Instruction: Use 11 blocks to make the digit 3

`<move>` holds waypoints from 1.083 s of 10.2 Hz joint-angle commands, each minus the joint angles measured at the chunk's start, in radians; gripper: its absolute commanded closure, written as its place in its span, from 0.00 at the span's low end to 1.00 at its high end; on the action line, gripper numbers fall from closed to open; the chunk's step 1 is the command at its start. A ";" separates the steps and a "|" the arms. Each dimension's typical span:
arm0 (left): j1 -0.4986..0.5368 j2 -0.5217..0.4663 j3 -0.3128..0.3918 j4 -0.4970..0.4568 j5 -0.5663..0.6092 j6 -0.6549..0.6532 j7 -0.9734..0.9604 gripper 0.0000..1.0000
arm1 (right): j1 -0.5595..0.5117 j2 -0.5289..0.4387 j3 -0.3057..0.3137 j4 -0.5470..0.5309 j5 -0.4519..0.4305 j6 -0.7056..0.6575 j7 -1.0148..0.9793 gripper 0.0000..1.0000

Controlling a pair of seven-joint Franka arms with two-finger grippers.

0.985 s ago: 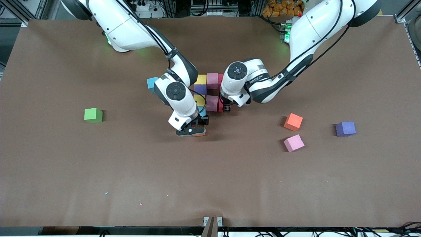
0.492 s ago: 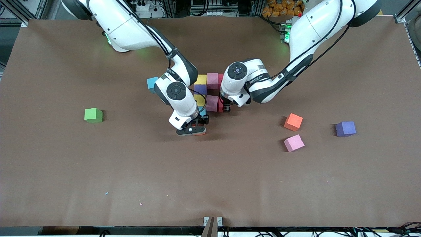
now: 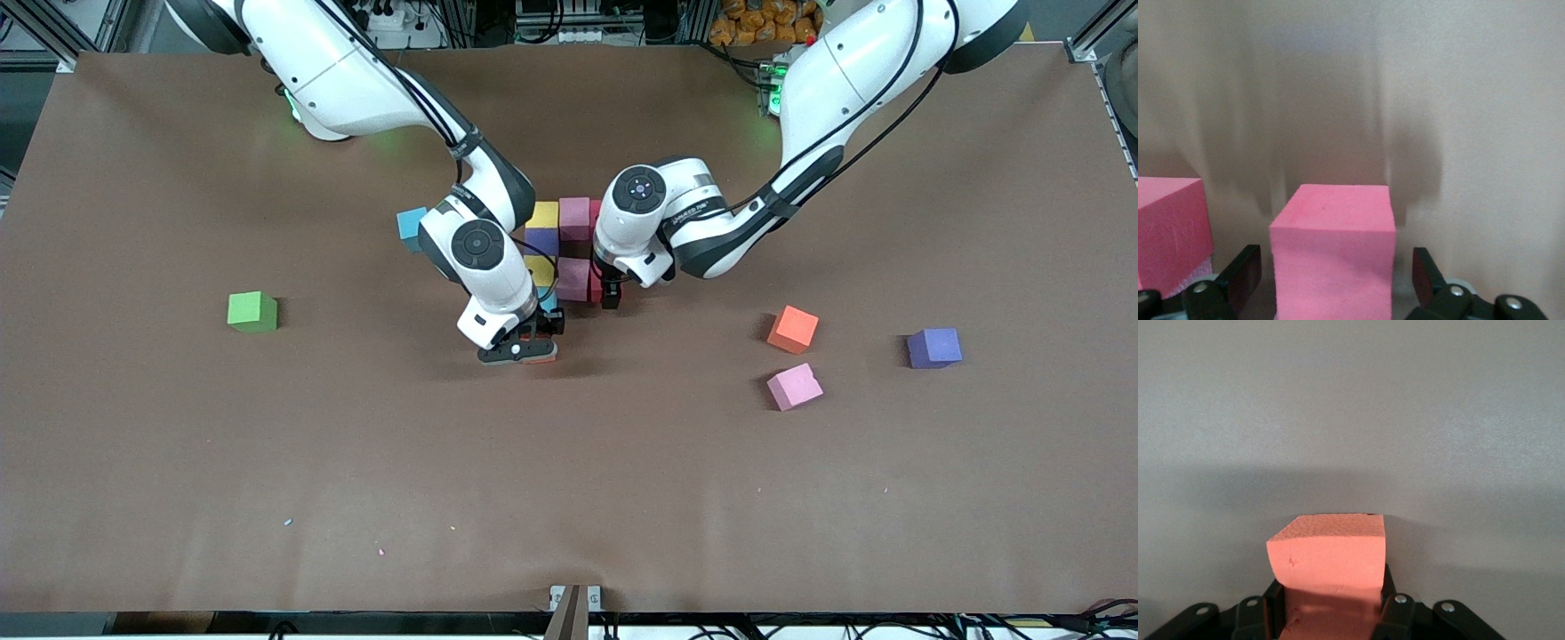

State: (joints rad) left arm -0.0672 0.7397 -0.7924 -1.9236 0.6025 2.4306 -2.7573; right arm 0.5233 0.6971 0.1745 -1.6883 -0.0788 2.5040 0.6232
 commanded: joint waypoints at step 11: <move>0.392 -0.112 -0.320 -0.061 0.025 -0.165 0.132 0.00 | -0.002 -0.025 0.008 -0.033 -0.010 0.000 0.010 1.00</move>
State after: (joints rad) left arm 0.2810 0.6495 -1.0860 -1.9722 0.6114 2.2926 -2.6654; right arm 0.5278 0.6971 0.1779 -1.6933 -0.0788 2.5043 0.6235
